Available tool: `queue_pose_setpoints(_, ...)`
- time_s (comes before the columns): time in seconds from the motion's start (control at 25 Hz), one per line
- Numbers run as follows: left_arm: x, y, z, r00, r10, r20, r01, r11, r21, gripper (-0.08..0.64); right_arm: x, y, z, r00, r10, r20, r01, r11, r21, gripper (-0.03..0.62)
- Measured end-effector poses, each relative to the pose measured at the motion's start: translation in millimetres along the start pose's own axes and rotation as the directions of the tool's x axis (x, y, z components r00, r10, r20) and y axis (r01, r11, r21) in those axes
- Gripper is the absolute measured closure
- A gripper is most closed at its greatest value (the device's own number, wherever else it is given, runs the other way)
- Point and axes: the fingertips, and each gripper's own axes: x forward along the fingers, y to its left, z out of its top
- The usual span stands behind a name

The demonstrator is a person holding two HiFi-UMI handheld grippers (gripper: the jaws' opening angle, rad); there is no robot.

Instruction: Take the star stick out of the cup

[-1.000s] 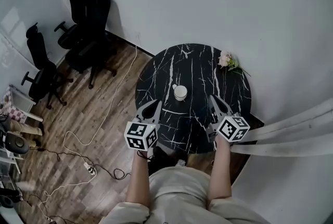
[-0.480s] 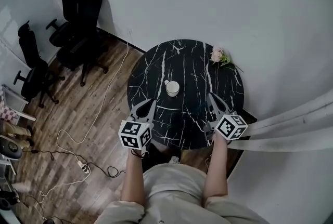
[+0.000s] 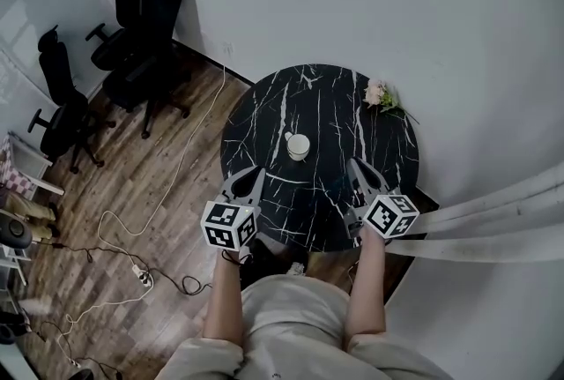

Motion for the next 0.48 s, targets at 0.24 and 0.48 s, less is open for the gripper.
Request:
queue_pose_setpoints(0.24, 3.9, -0.8, 2.6, 1.0, 0.001, 0.004, -0.001, 1.0, 0.005, 0.538, 4.1, 1.3, 3.7, 1.0, 0.011, 0.001, -0.011, 1.0, -0.009, 0.549)
queue_pose_setpoints(0.48, 5.2, -5.8, 3.6, 1.0, -0.008, -0.001, 0.008, 1.0, 0.023, 0.538, 4.1, 4.3, 7.0, 1.0, 0.017, 0.012, -0.017, 1.0, -0.013, 0.549)
